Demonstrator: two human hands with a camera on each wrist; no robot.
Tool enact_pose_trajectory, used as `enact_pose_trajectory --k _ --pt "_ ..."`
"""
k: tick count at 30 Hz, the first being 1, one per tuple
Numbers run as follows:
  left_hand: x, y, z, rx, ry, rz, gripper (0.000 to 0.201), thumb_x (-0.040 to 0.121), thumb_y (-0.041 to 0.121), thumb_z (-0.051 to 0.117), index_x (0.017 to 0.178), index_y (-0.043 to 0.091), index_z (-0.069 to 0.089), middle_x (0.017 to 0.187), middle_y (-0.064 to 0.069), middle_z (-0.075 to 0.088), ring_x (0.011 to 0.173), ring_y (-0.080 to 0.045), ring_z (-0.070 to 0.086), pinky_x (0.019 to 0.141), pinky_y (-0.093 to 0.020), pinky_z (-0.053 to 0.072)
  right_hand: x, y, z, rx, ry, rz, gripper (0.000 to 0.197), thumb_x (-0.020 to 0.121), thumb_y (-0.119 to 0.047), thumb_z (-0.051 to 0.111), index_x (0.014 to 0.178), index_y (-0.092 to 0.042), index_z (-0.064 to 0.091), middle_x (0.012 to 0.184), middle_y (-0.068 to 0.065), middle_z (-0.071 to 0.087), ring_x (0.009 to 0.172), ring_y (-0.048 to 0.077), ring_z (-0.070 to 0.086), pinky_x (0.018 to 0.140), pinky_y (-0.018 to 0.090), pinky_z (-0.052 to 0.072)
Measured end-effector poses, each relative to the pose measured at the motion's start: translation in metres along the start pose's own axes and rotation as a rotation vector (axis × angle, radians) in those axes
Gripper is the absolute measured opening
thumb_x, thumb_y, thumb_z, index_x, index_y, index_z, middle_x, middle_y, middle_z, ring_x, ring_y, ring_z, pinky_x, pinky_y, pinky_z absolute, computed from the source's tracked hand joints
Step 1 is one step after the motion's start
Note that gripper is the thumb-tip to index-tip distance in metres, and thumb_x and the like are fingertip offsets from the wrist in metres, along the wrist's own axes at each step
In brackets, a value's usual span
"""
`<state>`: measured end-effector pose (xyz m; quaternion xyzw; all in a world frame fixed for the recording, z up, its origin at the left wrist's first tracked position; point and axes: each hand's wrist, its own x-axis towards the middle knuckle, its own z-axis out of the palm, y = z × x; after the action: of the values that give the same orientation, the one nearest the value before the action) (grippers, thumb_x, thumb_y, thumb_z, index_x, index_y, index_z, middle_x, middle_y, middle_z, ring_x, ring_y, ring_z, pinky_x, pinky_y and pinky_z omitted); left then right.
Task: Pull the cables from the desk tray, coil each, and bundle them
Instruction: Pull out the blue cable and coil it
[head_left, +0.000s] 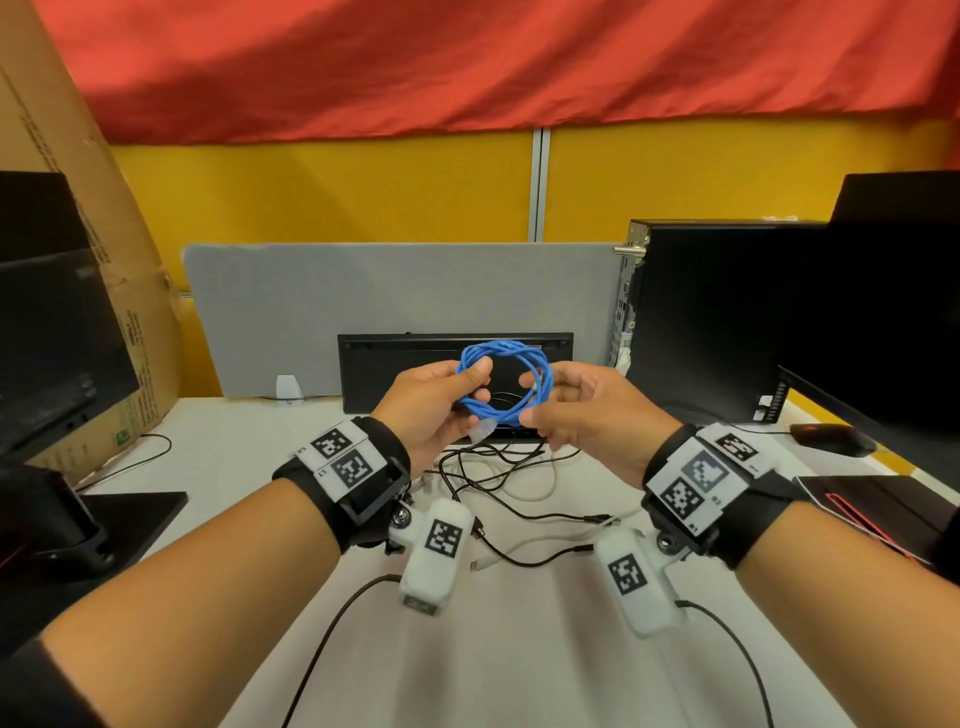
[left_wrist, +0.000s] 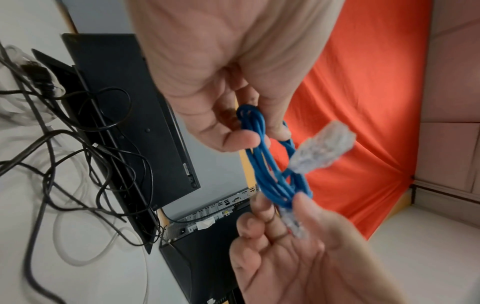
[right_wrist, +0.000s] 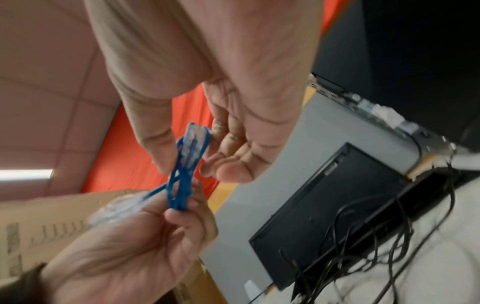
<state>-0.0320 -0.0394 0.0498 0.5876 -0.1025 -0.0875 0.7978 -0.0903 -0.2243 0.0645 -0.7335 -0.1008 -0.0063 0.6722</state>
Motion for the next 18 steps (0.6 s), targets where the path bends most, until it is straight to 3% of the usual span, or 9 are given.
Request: enact_pose_trajectory --k 4,7,10,13,18 --pt "-0.003 0.002 0.005 0.025 0.038 0.089 0.016 0.088 0.017 0.069 0.097 0.005 0.070 0.073 -0.007 0.064 0.063 -0.012 0.064 0.052 -0.018 0.053 0.002 0.003 0.006 0.198 -0.020 0.092 0.013 0.087 -0.013 0.067 0.100 -0.011 0.069 0.085 0.005 0.066 0.069 0.016 0.059 0.063 0.031 0.050" --pt "-0.004 0.002 0.007 0.030 0.071 0.104 0.015 0.087 0.016 0.069 0.096 0.004 0.071 0.073 -0.007 0.063 0.065 -0.012 0.064 0.053 -0.018 0.052 0.002 0.004 0.011 0.153 -0.034 0.096 0.018 0.082 -0.021 0.074 0.098 -0.013 0.069 0.089 0.006 0.066 0.073 0.017 0.059 0.064 0.031 0.050" --pt "-0.006 -0.001 0.007 0.041 0.091 0.075 0.013 0.087 0.019 0.070 0.090 0.006 0.070 0.068 -0.005 0.062 0.060 -0.011 0.062 0.052 -0.019 0.053 0.004 0.005 0.018 0.044 -0.005 0.093 0.018 0.080 -0.008 0.074 0.095 -0.009 0.064 0.084 0.009 0.062 0.073 0.019 0.057 0.059 0.030 0.051" --pt "-0.008 -0.005 0.004 0.050 0.095 0.026 0.014 0.088 0.021 0.069 0.090 0.007 0.069 0.066 -0.004 0.063 0.060 -0.012 0.061 0.053 -0.020 0.054 0.008 0.007 0.023 -0.082 0.045 0.090 0.013 0.080 -0.001 0.068 0.082 -0.011 0.061 0.075 0.007 0.061 0.069 0.019 0.057 0.058 0.031 0.052" --pt "-0.009 -0.008 -0.002 0.074 0.124 -0.022 0.016 0.087 0.021 0.069 0.093 0.006 0.070 0.066 -0.003 0.065 0.059 -0.011 0.062 0.052 -0.020 0.055 0.013 0.017 0.034 -0.205 0.144 0.103 0.013 0.076 0.001 0.065 0.074 -0.011 0.060 0.062 0.009 0.060 0.049 0.018 0.058 0.054 0.031 0.054"
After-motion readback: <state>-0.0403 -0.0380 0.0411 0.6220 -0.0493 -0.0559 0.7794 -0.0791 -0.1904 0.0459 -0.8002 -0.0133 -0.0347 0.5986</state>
